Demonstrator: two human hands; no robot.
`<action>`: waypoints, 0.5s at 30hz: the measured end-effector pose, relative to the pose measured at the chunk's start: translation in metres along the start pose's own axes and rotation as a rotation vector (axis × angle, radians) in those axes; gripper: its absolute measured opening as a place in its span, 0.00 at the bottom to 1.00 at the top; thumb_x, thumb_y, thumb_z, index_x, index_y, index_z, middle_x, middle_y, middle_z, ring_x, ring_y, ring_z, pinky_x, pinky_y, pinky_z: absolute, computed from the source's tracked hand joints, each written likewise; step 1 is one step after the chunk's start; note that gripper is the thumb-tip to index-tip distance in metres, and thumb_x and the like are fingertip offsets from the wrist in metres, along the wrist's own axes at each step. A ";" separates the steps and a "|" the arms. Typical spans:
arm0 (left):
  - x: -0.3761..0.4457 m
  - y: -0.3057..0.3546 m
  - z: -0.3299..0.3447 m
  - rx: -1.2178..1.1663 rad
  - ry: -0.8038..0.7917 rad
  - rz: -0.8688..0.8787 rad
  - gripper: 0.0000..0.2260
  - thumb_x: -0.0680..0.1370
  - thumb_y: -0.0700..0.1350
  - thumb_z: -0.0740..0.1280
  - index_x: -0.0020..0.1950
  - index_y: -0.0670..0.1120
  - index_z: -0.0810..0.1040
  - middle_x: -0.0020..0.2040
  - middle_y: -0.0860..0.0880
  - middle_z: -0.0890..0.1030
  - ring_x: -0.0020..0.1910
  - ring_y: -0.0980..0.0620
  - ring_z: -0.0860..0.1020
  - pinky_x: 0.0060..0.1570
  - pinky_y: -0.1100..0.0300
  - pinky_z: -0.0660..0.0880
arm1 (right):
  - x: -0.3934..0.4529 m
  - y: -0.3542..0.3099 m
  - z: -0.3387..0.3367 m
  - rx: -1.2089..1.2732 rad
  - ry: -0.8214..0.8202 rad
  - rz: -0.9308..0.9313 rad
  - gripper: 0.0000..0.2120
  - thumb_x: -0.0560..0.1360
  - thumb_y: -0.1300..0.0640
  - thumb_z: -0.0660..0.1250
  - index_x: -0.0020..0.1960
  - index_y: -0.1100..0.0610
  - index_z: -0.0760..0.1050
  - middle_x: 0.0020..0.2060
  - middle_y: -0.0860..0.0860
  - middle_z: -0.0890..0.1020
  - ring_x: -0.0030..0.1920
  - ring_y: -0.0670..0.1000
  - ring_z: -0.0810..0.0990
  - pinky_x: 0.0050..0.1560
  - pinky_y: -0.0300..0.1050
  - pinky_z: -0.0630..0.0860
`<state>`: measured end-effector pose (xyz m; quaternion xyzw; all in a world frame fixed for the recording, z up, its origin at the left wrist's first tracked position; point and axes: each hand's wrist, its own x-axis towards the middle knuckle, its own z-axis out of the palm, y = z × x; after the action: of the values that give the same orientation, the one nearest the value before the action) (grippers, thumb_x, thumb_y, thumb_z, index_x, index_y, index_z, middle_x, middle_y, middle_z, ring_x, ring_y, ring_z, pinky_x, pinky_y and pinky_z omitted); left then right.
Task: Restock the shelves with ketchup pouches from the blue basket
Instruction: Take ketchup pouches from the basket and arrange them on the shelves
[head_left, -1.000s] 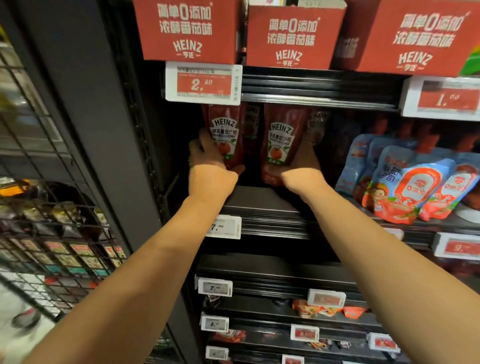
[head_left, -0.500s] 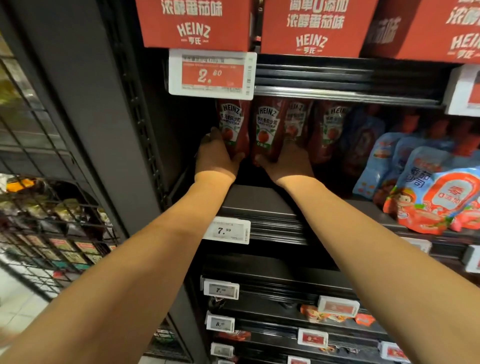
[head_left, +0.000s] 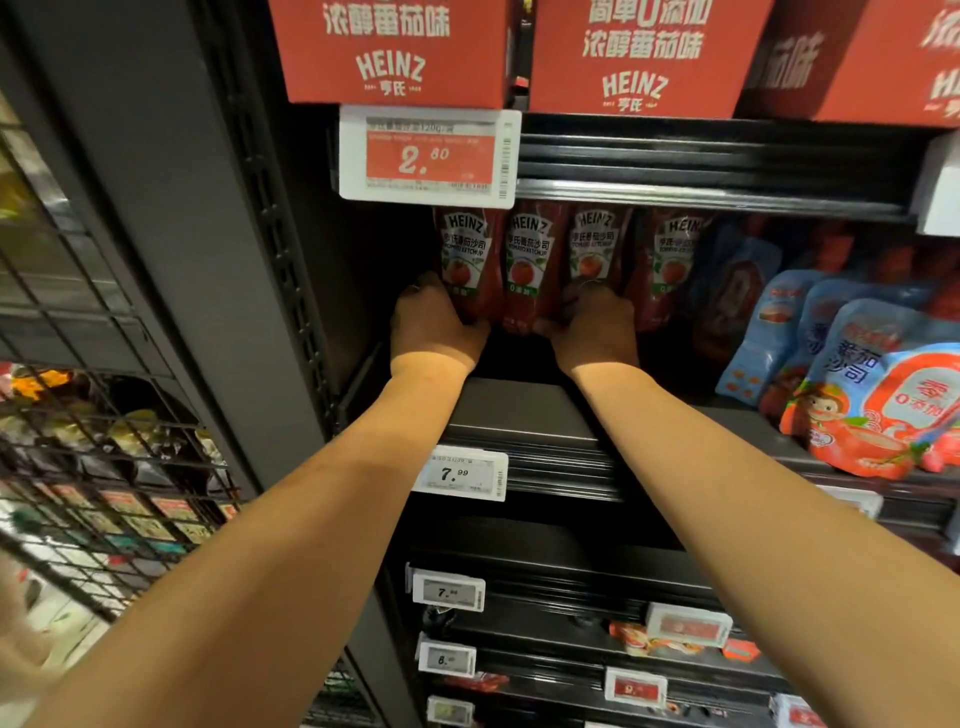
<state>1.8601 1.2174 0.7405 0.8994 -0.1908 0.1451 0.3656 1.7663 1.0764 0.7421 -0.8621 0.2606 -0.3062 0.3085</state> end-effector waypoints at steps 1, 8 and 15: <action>0.001 0.000 0.000 0.002 -0.003 -0.003 0.29 0.70 0.56 0.77 0.63 0.39 0.74 0.59 0.39 0.81 0.59 0.39 0.80 0.52 0.55 0.76 | 0.000 0.001 0.001 0.013 0.003 0.004 0.21 0.70 0.60 0.79 0.61 0.62 0.79 0.56 0.60 0.84 0.59 0.59 0.82 0.62 0.51 0.78; 0.004 -0.003 0.001 -0.067 -0.003 -0.018 0.31 0.69 0.55 0.78 0.64 0.40 0.74 0.61 0.39 0.80 0.61 0.39 0.79 0.54 0.53 0.77 | 0.003 0.003 0.001 -0.008 0.011 0.003 0.19 0.68 0.57 0.81 0.55 0.62 0.80 0.51 0.59 0.85 0.56 0.58 0.83 0.59 0.49 0.79; -0.002 -0.003 -0.005 -0.124 -0.054 -0.030 0.34 0.71 0.54 0.77 0.70 0.41 0.69 0.66 0.38 0.75 0.66 0.38 0.74 0.60 0.50 0.75 | -0.018 0.001 -0.015 -0.032 0.032 0.052 0.12 0.74 0.57 0.74 0.56 0.60 0.82 0.53 0.52 0.85 0.56 0.52 0.82 0.46 0.24 0.63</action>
<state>1.8586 1.2238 0.7413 0.8813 -0.1958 0.1033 0.4174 1.7433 1.0818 0.7439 -0.8549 0.2926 -0.3078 0.2981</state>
